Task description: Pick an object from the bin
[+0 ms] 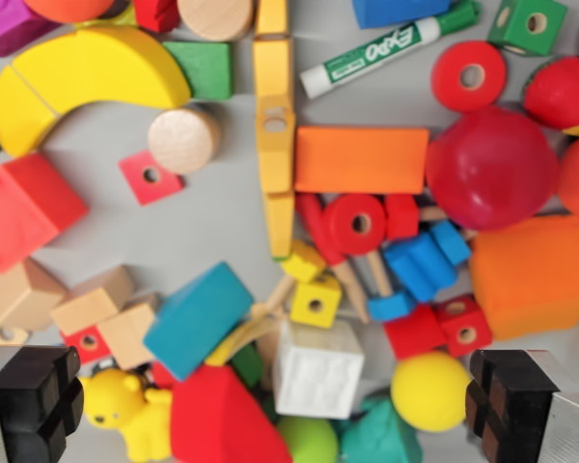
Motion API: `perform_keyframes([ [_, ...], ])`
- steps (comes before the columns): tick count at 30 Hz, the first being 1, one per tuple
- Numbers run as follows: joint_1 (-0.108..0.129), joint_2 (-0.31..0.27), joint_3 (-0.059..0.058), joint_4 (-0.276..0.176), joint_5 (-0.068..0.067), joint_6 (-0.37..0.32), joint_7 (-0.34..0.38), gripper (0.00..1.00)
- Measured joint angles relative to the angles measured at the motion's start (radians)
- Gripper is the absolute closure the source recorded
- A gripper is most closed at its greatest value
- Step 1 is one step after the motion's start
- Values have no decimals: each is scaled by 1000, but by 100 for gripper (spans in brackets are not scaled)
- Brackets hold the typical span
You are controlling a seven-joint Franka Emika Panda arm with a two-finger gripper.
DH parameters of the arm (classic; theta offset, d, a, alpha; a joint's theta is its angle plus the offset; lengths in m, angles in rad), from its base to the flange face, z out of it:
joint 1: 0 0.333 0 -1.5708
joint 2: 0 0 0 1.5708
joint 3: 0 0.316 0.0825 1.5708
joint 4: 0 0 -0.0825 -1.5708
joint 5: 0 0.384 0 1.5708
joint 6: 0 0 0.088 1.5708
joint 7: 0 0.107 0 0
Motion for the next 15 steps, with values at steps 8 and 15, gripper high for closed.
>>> perform_keyframes([
  [8,2,-54,0,-87,1,36,-53,0],
  [15,4,-108,0,-175,2,72,-108,0],
])
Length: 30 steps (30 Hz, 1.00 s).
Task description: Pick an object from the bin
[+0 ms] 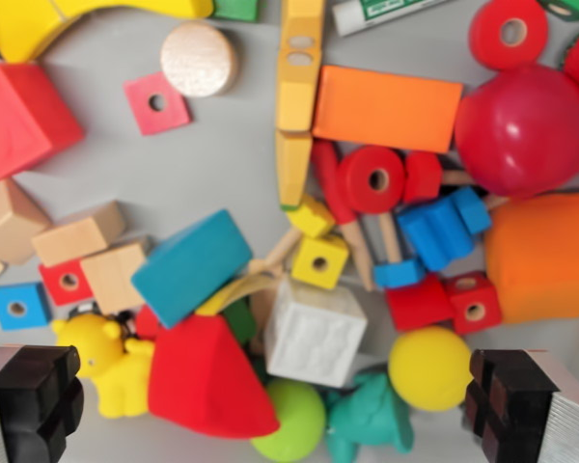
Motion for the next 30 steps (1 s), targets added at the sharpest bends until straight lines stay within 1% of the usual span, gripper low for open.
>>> perform_keyframes([
  [1,0,-4,0,-6,0,2,-4,0],
  [4,1,-30,0,-47,1,19,-32,0],
  [5,2,-35,0,-55,1,22,-36,0],
  [7,3,-56,0,-88,2,34,-57,0],
  [10,5,-83,0,-129,3,49,-86,0],
  [11,5,-88,0,-136,3,52,-91,0],
  [18,9,-157,-2,-238,6,88,-160,0],
  [21,13,-186,-3,-281,7,104,-190,0],
  [22,13,-191,-3,-289,7,106,-195,0],
  [26,19,-235,-6,-349,8,125,-237,0],
  [27,20,-240,-6,-356,8,127,-242,0],
  [30,25,-275,-10,-403,8,141,-274,0],
])
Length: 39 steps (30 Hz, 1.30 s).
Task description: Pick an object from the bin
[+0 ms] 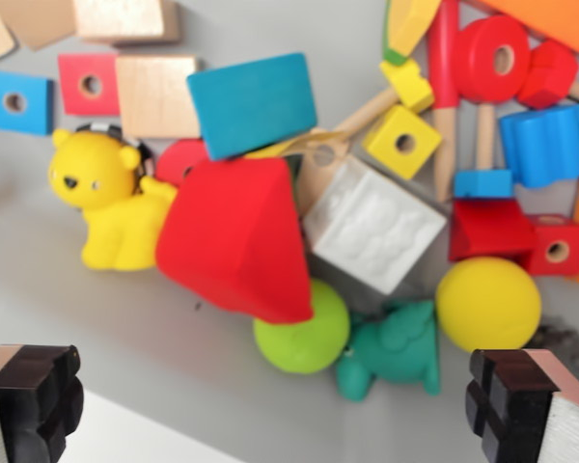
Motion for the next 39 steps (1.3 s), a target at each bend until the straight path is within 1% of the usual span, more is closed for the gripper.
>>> perform_keyframes([
  [4,8,-40,-5,-53,0,14,-34,0],
  [7,10,-36,-6,-65,0,39,-40,0],
  [12,10,51,-6,-72,0,120,-42,0],
  [22,10,166,-6,-90,0,257,-42,0],
  [27,10,238,-6,-92,0,329,-42,0],
  [34,10,318,-6,-92,0,411,-42,0],
  [39,10,364,-6,-91,0,455,-42,0],
])
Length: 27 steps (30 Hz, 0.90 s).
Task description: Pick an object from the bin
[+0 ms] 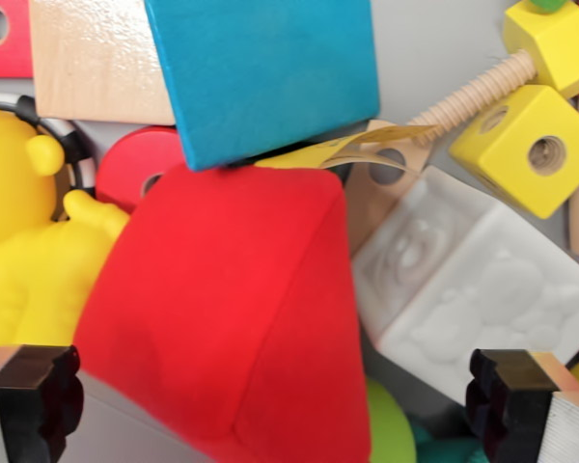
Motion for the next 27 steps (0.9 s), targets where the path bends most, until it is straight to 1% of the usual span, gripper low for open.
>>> perform_keyframes([
  [8,0,52,0,4,0,48,0,0],
  [14,0,67,0,5,0,64,0,0],
  [15,0,68,0,5,0,65,0,100],
  [27,0,68,0,6,0,66,0,100],
])
